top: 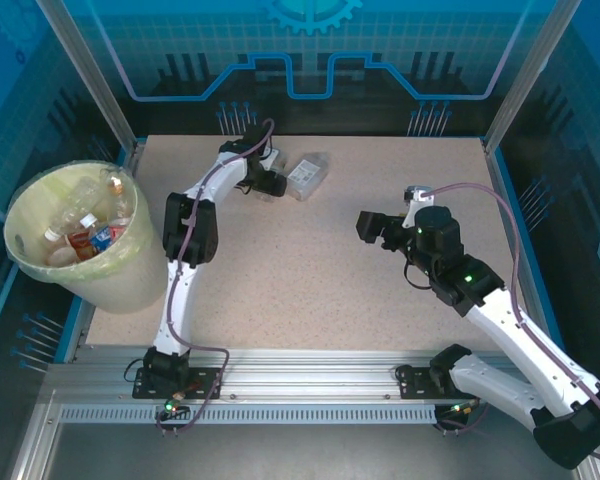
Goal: Put the plastic bottles in the bin
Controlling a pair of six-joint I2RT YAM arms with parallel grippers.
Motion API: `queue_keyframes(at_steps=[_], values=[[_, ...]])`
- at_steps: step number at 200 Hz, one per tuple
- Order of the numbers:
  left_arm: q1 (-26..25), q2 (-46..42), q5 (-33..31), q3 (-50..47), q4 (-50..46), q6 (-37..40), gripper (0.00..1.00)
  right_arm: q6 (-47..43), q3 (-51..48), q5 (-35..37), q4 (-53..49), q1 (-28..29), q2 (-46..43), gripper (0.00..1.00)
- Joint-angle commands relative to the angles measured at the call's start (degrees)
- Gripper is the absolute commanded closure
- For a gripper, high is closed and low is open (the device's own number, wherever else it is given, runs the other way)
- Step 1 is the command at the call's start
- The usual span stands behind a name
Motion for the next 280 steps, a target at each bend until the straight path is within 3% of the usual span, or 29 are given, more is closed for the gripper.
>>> queue_keyframes(at_steps=[1,42,143,205,280], values=[[-0.16,2.48,1.90,5.12,-4.25,0.99,0.19,-0.84,-0.49,1.48,-2.26,-0.68,-1.25,0.00],[-0.17,1.06,0.76,3.21,-2.89,0.59,0.37,-1.40,-1.28,2.28,-2.38,-0.75,-2.83,0.00],[-1.26,-16.75,-1.44,-19.07,11.50,-6.30,0.53,-8.00,-0.78,-10.52,1.29,-0.12,-0.41,0.00],[-3.08,-30.31,-1.90,-33.00,19.88,-13.15,0.54,-10.70,-0.96,-10.57,4.94,3.04,1.68,0.00],[-6.05,-49.31,-1.85,-44.12,24.54,-16.06,0.54,-12.85,-0.08,-9.33,7.93,6.41,4.62,0.00]])
